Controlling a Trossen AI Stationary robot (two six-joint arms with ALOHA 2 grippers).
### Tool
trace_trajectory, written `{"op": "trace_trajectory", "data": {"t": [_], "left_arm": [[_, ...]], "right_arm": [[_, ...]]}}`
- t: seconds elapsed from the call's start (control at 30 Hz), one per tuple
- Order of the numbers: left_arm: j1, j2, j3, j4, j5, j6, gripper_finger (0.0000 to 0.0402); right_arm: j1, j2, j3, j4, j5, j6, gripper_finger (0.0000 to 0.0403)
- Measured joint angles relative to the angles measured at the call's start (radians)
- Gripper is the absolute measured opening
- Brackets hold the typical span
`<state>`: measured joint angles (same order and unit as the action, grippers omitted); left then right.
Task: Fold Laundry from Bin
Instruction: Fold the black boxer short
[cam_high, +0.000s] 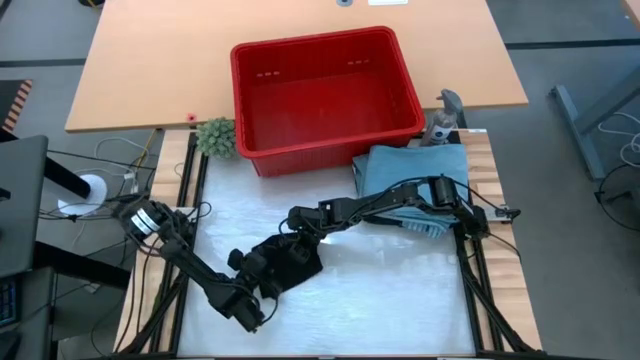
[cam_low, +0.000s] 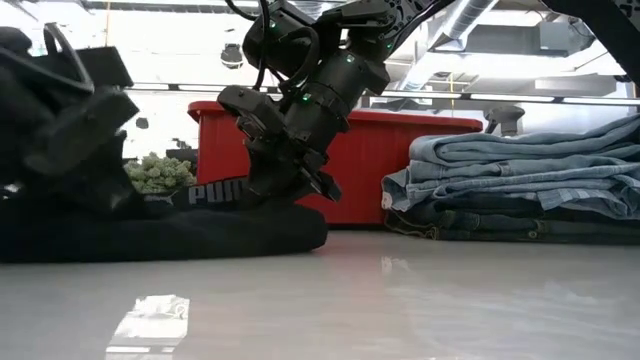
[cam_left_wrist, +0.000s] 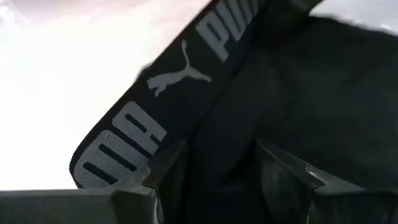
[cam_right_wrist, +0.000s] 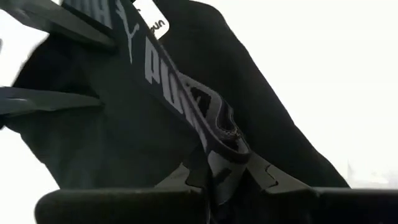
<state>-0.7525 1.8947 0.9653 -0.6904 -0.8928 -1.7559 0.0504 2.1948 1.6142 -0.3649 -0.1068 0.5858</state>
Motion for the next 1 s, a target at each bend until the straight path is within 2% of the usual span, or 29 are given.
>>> {"op": "trace_trajectory", "data": {"t": [0.17, 0.3, 0.43, 0.53, 0.8, 0.93, 1.0], "left_arm": [[0.0, 0.018, 0.0, 0.033, 0.042, 0.009, 0.0173], [0.0, 0.018, 0.0, 0.034, 0.044, 0.019, 0.0173], [0.0, 0.018, 0.0, 0.034, 0.05, 0.016, 0.0173], [0.0, 0.018, 0.0, 0.034, 0.051, 0.015, 0.0173], [0.001, -0.021, 0.0, 0.036, 0.045, 0.013, 0.0173], [0.001, -0.087, 0.0, 0.036, 0.011, 0.025, 0.0173], [0.001, -0.138, 0.0, 0.034, -0.014, 0.026, 0.0173]], "right_arm": [[-0.02, -0.007, 0.0, -0.005, -0.09, 0.012, 0.0099], [-0.042, -0.016, 0.0, -0.017, -0.152, 0.017, 0.0157], [-0.068, -0.023, 0.0, -0.063, -0.164, 0.026, 0.0226], [-0.083, -0.036, 0.0, -0.086, -0.168, 0.017, 0.0256], [-0.106, -0.15, 0.0, -0.089, -0.13, -0.057, 0.0256], [-0.088, -0.205, 0.0, -0.1, -0.118, -0.071, 0.0255], [-0.057, -0.226, 0.0, -0.134, -0.075, -0.063, 0.0255]]}}
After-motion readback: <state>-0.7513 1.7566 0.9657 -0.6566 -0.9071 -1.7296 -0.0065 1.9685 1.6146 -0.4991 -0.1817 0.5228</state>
